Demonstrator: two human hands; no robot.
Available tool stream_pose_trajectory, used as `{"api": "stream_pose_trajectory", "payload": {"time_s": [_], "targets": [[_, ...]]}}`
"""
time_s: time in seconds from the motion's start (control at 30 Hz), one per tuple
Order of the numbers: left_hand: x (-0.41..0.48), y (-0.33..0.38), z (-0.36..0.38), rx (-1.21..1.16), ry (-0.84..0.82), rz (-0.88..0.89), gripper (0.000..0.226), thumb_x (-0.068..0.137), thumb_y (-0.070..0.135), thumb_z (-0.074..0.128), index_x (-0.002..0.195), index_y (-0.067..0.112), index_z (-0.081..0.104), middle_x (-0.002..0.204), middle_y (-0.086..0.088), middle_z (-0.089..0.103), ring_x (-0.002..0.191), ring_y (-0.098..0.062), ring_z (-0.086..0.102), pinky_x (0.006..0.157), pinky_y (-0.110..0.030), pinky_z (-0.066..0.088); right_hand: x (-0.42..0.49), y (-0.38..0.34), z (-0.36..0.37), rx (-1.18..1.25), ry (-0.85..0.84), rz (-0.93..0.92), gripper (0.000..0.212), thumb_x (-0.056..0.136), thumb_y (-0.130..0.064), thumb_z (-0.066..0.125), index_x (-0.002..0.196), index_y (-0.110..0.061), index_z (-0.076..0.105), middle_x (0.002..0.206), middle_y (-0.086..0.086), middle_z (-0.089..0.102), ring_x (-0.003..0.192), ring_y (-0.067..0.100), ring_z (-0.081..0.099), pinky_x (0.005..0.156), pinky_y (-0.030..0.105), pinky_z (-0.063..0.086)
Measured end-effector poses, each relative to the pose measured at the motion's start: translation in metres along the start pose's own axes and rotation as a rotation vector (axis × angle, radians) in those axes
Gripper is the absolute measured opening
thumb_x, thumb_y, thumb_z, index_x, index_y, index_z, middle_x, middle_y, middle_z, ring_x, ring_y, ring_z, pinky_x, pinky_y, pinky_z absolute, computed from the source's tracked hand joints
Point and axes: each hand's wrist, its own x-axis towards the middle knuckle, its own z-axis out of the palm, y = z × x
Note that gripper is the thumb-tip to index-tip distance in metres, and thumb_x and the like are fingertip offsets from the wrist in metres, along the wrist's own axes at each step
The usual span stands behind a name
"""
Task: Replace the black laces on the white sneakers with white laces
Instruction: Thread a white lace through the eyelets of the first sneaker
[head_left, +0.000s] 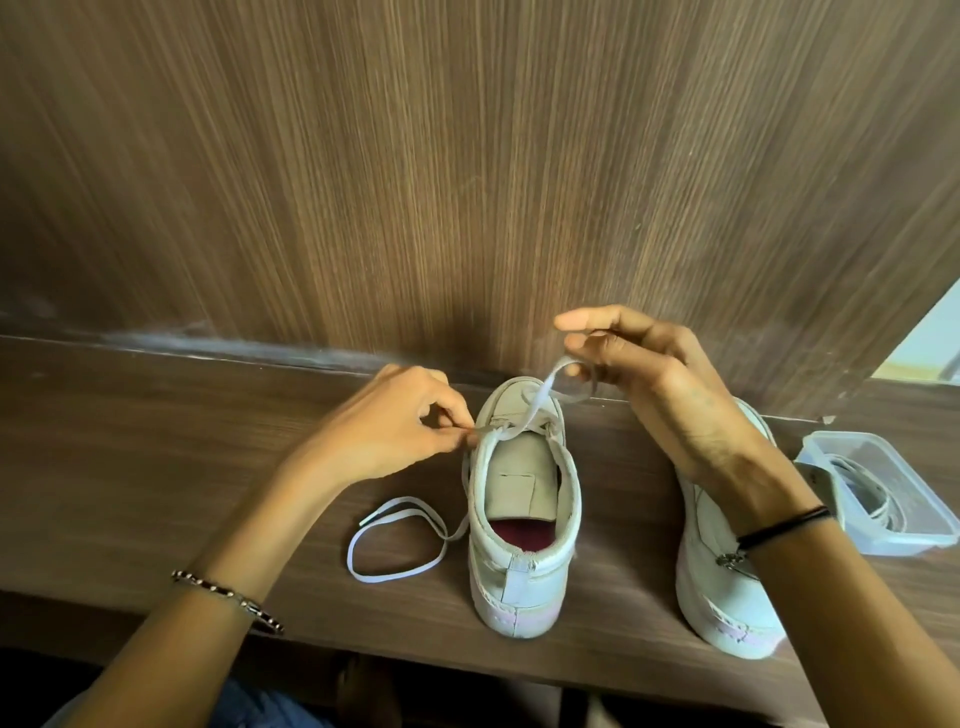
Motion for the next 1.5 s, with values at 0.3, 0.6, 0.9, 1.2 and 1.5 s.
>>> {"api": "stream_pose_trajectory", "payload": {"time_s": [0.3,0.6,0.9,1.2,1.5], "targets": [[-0.002,-0.007,-0.005,-0.354,0.119,-0.167,0.018,0.099,0.023,0.065,0.083,0.027,0.074,0.092,0.008,0.072,0.091,-0.006,0.063,0.086,-0.028,0.045,0.000,0.012,0.005,-0.399,0.107,0.109,0.015,0.103,-0.019,0.057,0.106,-0.022,0.071,0.102,-0.005,0.076,0.100,0.011,0.070,0.082,0.021,0.048],[0.004,0.010,0.001,-0.886,0.283,-0.283,0.025,0.107,0.009,0.047,0.086,0.011,0.060,0.086,-0.006,0.077,0.093,-0.023,0.076,0.096,-0.037,0.057,-0.012,-0.004,0.021,-0.778,-0.244,0.352,0.058,0.081,-0.070,0.070,0.078,-0.012,0.067,0.061,-0.006,0.069,0.053,0.002,0.056,0.061,0.018,0.050],[0.019,-0.003,-0.022,-1.361,0.735,-0.228,0.029,0.107,0.004,0.044,0.081,0.013,0.054,0.065,0.000,0.052,0.055,-0.009,0.050,0.064,-0.029,0.060,-0.018,-0.006,0.021,-0.838,-0.284,0.421,0.032,0.090,-0.029,0.072,0.068,-0.006,0.070,0.061,0.004,0.073,0.044,0.010,0.057,0.052,0.016,0.045],[0.010,-0.015,0.000,-0.038,0.076,0.042,0.027,0.089,0.063,0.060,0.108,0.046,0.067,0.097,0.027,0.072,0.097,0.004,0.065,0.091,-0.036,0.052,-0.019,-0.010,0.017,-0.839,-0.231,0.450,0.030,0.088,-0.030,0.074,0.068,-0.008,0.068,0.059,0.004,0.072,0.043,0.010,0.059,0.049,0.015,0.044],[0.005,0.000,-0.003,0.207,0.039,0.028,0.012,0.089,0.059,0.067,0.095,0.052,0.074,0.088,0.033,0.065,0.089,0.003,0.060,0.066,-0.025,0.039,-0.021,-0.011,0.019,-0.936,-0.133,0.550,0.037,0.091,-0.040,0.062,0.077,-0.008,0.075,0.059,0.001,0.073,0.045,0.009,0.064,0.075,0.028,0.058]]}}
